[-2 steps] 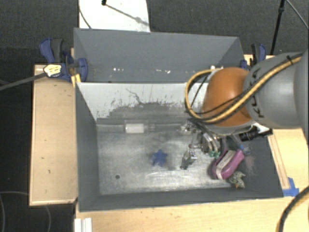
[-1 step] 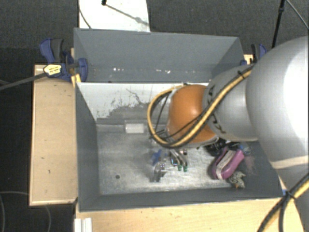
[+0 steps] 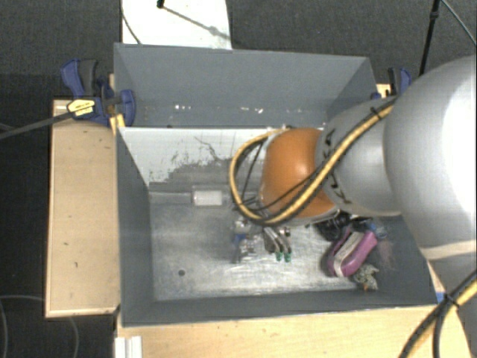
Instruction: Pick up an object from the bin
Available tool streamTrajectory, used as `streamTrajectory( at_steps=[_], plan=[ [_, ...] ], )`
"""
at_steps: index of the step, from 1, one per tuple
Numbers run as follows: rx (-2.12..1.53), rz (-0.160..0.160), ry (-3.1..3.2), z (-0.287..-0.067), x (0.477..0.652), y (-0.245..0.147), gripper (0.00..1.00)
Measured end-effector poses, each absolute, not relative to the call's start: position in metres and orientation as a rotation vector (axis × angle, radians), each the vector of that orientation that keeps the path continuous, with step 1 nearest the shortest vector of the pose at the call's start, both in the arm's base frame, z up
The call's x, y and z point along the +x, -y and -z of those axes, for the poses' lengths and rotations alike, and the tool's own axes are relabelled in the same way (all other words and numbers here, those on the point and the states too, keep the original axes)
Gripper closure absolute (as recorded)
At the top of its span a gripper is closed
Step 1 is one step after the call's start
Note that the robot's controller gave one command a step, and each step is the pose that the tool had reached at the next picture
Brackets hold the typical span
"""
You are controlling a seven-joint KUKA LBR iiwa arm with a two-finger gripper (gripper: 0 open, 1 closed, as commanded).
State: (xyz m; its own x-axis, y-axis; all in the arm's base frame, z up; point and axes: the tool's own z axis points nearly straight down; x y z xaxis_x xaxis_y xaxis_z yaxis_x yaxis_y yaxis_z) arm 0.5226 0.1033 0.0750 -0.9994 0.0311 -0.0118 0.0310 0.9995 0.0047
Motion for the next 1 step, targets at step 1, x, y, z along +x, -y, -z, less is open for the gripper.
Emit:
streamTrajectory(
  at_steps=[1],
  plan=[
    [0.052, -0.003, -3.130, -0.2253, 0.5372, -0.0864, 1.00]
  ],
)
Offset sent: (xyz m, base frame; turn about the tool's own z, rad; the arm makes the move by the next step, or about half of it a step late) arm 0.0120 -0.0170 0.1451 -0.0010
